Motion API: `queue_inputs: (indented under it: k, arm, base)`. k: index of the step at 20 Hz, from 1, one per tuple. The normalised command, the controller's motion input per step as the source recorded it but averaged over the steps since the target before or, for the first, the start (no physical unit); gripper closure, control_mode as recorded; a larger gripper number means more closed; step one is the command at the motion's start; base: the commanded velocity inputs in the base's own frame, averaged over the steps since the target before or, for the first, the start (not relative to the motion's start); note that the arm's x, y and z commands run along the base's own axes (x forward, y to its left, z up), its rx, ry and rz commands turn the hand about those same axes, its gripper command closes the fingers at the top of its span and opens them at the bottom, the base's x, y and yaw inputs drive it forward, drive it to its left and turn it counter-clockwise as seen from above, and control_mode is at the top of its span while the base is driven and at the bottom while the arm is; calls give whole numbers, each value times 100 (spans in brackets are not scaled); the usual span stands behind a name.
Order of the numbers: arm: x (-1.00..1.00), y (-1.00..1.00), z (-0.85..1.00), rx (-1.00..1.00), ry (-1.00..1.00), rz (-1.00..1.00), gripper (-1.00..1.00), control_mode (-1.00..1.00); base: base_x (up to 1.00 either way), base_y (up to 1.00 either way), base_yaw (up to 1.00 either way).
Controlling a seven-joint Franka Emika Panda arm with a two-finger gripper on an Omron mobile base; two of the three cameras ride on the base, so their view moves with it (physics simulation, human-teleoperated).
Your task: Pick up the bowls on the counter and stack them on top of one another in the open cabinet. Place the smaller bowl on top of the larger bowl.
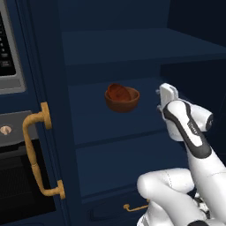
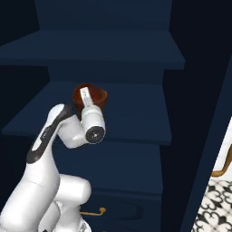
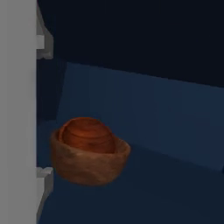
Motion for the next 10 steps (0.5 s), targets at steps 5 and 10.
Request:
queue_inputs:
  k: [5,10]
  arm:
    - [-82,-4,79,3,-33,0,-100,-100]
    - [-65,31,80,-3,-22,1,-100,-100]
  base:
    - [0,0,0]
    - [0,0,0]
